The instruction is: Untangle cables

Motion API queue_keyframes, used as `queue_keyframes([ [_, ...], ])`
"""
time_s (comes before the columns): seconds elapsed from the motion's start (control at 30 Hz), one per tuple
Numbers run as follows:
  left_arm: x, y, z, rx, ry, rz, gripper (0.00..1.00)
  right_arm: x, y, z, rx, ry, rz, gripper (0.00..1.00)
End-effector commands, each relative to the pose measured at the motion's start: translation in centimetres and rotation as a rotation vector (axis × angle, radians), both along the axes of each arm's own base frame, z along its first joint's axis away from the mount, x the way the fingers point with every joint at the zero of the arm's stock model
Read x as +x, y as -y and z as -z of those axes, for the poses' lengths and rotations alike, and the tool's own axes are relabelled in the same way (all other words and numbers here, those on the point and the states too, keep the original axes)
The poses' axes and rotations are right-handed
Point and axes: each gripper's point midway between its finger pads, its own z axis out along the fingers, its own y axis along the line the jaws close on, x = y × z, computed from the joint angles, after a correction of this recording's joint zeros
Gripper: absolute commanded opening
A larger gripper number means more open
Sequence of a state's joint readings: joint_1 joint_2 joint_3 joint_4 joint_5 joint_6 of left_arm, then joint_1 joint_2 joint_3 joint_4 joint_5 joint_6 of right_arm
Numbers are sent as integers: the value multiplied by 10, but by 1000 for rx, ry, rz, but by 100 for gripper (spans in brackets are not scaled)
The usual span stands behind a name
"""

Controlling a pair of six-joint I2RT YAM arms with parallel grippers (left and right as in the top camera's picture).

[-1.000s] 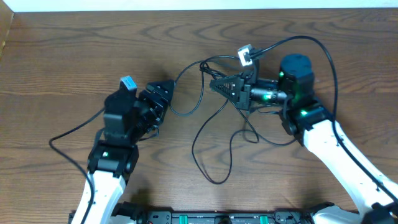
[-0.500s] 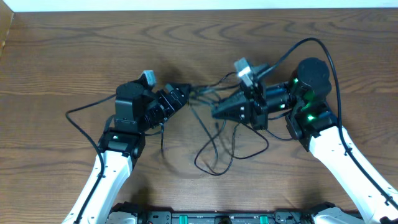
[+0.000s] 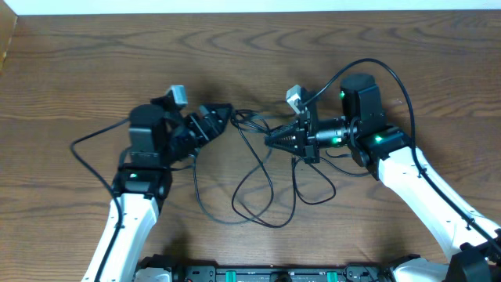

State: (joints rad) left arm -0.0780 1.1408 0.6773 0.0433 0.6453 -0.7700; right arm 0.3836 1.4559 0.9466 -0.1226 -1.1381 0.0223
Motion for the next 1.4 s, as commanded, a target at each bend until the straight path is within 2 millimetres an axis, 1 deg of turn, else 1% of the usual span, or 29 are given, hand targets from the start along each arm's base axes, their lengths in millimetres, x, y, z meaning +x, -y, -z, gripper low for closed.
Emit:
queue_keyframes([
  [0.0,3,-19,-14,66,104,7,85,34,13,23,-162,244,133,1],
  [0.07,9,-42,-9,84,87,-70,85,45,20,32,-226,277,181,1],
  [0.13,13,-68,0,110,45,-166,85,58,32,45,-326,317,249,1],
  [0.2,11,-96,14,135,-24,-267,85,69,45,56,-420,334,319,1],
  [0.27,3,-119,31,144,-123,-361,85,72,52,63,-473,334,345,1],
  [0.33,-9,-134,48,142,-227,-435,85,69,52,66,-481,337,324,1],
  [0.4,-19,-136,58,131,-296,-455,85,65,50,65,-468,327,307,1],
  [0.43,-22,-132,60,118,-313,-438,85,62,48,64,-452,319,291,1],
  [0.5,-22,-115,55,59,-304,-357,85,55,42,62,-422,324,244,1],
  [0.57,-20,-92,39,-11,-247,-240,85,44,37,60,-386,350,168,1],
  [0.63,-17,-70,19,-62,-157,-117,85,34,32,57,-349,374,100,1],
  [0.77,-14,-44,-5,-101,-48,8,85,23,27,54,-305,378,43,1],
  [0.9,-15,-25,-12,-130,-42,53,85,16,22,48,-255,375,4,1],
  [0.97,-17,-15,-12,-158,-74,60,83,14,22,46,-245,374,-4,1],
  [1.0,-19,-11,-12,-186,-108,55,81,14,21,46,-244,374,-5,1],
  [1.1,-21,0,-13,-306,-238,8,81,14,21,46,-244,374,-5,1],
  [1.17,-20,3,-17,-383,-299,-24,81,14,21,46,-244,373,-5,1],
  [1.23,-18,8,-26,-464,-336,-40,81,14,21,46,-245,373,-5,1],
  [1.37,-13,22,-52,-554,-305,-11,81,14,21,46,-244,373,-5,1],
])
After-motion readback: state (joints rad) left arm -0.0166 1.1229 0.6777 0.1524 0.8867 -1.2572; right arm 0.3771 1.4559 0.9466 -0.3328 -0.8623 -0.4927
